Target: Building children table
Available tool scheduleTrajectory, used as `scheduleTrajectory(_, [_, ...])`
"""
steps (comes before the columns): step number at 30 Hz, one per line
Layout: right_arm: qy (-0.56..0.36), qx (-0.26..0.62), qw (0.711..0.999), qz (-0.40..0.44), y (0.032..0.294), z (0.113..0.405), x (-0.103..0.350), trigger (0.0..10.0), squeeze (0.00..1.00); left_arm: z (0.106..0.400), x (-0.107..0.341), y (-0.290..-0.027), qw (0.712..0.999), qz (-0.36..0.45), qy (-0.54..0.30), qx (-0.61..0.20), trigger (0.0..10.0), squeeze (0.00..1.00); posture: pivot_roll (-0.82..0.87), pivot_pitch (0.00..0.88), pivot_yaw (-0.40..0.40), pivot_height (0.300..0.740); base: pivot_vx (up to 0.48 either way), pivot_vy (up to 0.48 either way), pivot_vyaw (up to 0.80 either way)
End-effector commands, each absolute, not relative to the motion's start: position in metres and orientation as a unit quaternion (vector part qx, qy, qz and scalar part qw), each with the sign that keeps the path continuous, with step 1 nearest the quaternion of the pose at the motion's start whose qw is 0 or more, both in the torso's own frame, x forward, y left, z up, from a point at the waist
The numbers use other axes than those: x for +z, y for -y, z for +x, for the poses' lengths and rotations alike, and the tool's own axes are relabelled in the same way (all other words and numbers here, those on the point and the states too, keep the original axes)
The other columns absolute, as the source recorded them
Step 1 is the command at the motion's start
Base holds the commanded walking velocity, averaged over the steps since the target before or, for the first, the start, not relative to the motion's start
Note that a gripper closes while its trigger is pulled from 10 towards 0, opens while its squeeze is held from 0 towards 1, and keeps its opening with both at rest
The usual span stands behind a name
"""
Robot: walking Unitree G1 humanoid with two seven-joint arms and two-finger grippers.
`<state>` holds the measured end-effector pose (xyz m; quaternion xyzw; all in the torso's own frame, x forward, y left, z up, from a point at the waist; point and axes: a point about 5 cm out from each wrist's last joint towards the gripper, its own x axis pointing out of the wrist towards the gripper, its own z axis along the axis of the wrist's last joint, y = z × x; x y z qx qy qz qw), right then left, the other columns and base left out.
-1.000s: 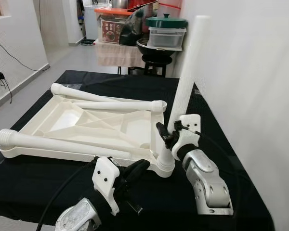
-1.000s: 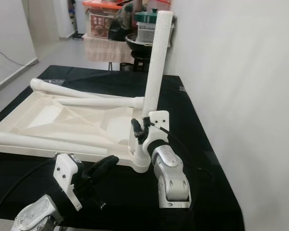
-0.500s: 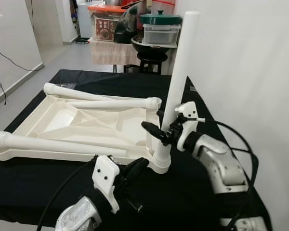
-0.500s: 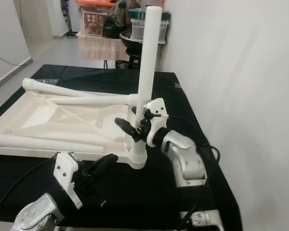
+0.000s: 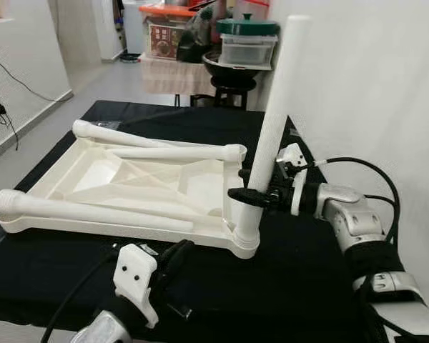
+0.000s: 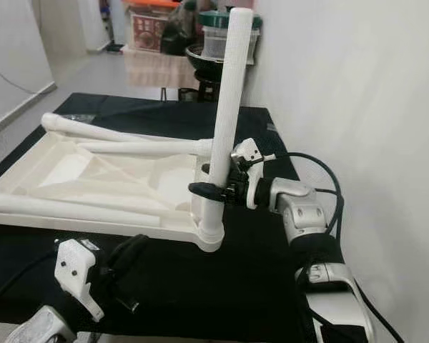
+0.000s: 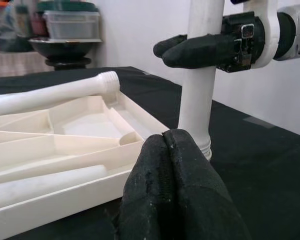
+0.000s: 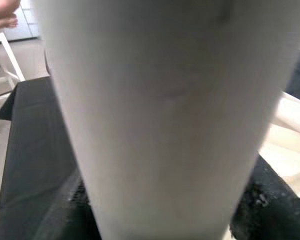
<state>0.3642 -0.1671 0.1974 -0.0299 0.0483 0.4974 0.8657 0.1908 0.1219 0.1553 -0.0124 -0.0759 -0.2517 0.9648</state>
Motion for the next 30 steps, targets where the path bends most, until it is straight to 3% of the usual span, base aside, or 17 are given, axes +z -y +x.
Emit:
scheduleTrajectory(1, [-0.048, 0.468, 0.882, -0.030, 0.178, 0.368, 0.198, 0.0, 0.00, 0.189, 0.158, -0.122, 0.964, -0.004, 0.086, -0.250, 10.0, 0.00, 0.03, 0.000, -0.101, 0.740, 0.000, 0.000, 0.00])
scheduleTrajectory(9, [-0.074, 0.356, 0.931, -0.033, 0.196, 0.362, 0.181, 0.0, 0.00, 0.187, 0.155, -0.120, 0.960, -0.027, 0.084, -0.266, 10.0, 0.00, 0.03, 0.000, -0.107, 0.740, 0.000, 0.000, 0.00])
scheduleTrajectory(10, [-0.099, 0.294, 0.951, -0.008, 0.182, 0.353, 0.166, 0.0, 0.00, 0.187, 0.155, -0.120, 0.958, -0.030, 0.082, -0.271, 10.0, 0.00, 0.03, 0.000, -0.102, 0.740, 0.000, 0.000, 0.00])
scheduleTrajectory(11, [-0.099, 0.294, 0.951, -0.008, 0.182, 0.353, 0.166, 0.0, 0.00, 0.187, 0.155, -0.120, 0.958, -0.030, 0.082, -0.271, 10.0, 0.00, 0.03, 0.000, -0.102, 0.740, 0.000, 0.000, 0.00])
scheduleTrajectory(12, [-0.101, 0.167, 0.979, 0.052, 0.163, 0.340, 0.154, 0.0, 0.00, 0.187, 0.155, -0.122, 0.958, -0.033, 0.080, -0.275, 10.0, 0.00, 0.01, 0.000, -0.088, 0.740, 0.000, 0.000, 0.00])
scheduleTrajectory(13, [-0.101, 0.167, 0.979, 0.052, 0.163, 0.340, 0.154, 0.0, 0.00, 0.187, 0.155, -0.122, 0.958, -0.033, 0.080, -0.275, 10.0, 0.00, 0.01, 0.000, -0.088, 0.740, 0.000, 0.000, 0.00])
scheduleTrajectory(14, [-0.138, 0.101, 0.982, 0.076, 0.150, 0.317, 0.140, 0.0, 0.00, 0.186, 0.155, -0.123, 0.957, -0.036, 0.079, -0.277, 10.0, 0.00, 0.01, 0.000, -0.081, 0.740, 0.000, 0.000, 0.00])
scheduleTrajectory(15, [-0.138, 0.101, 0.982, 0.076, 0.150, 0.317, 0.140, 0.0, 0.00, 0.186, 0.155, -0.123, 0.957, -0.036, 0.079, -0.277, 10.0, 0.00, 0.01, 0.000, -0.081, 0.740, 0.000, 0.000, 0.00])
scheduleTrajectory(17, [-0.142, 0.117, 0.981, 0.062, 0.121, 0.297, 0.134, 0.0, 0.00, 0.188, 0.154, -0.125, 0.955, -0.042, 0.077, -0.283, 10.0, 0.00, -0.01, 0.000, -0.054, 0.740, 0.000, 0.000, 0.00])
scheduleTrajectory(22, [-0.126, 0.158, 0.978, 0.041, 0.117, 0.307, 0.143, 0.0, 0.00, 0.189, 0.153, -0.124, 0.952, -0.053, 0.075, -0.294, 10.0, 0.00, 0.01, 0.000, -0.071, 0.740, 0.000, 0.000, 0.00])
scheduleTrajectory(23, [-0.122, 0.163, 0.978, 0.035, 0.116, 0.311, 0.147, 0.4, 0.00, 0.190, 0.153, -0.124, 0.951, -0.055, 0.074, -0.295, 10.0, 0.00, 0.01, 0.000, -0.072, 0.740, 0.000, 0.000, 0.00])
scheduleTrajectory(24, [-0.120, 0.163, 0.979, 0.027, 0.115, 0.312, 0.149, 10.0, 0.00, 0.190, 0.153, -0.124, 0.951, -0.056, 0.074, -0.296, 10.0, 0.00, 0.01, 0.000, -0.073, 0.740, 0.000, 0.000, 0.00])
scheduleTrajectory(26, [-0.114, 0.175, 0.978, 0.024, 0.112, 0.312, 0.152, 10.0, 0.00, 0.191, 0.153, -0.124, 0.951, -0.056, 0.074, -0.295, 10.0, 0.00, 0.01, 0.000, -0.075, 0.740, 0.000, 0.000, 0.00])
scheduleTrajectory(27, [-0.107, 0.211, 0.971, 0.034, 0.108, 0.313, 0.156, 10.0, 1.00, 0.191, 0.153, -0.124, 0.952, -0.053, 0.075, -0.294, 10.0, 0.00, 0.02, 0.000, -0.075, 0.740, 0.000, 0.000, 0.00])
scheduleTrajectory(30, [-0.063, 0.283, 0.955, 0.062, 0.103, 0.318, 0.174, 10.0, 1.00, 0.193, 0.153, -0.123, 0.951, -0.052, 0.076, -0.294, 10.0, 0.00, 0.02, 0.000, -0.079, 0.740, 0.000, 0.000, 0.00])
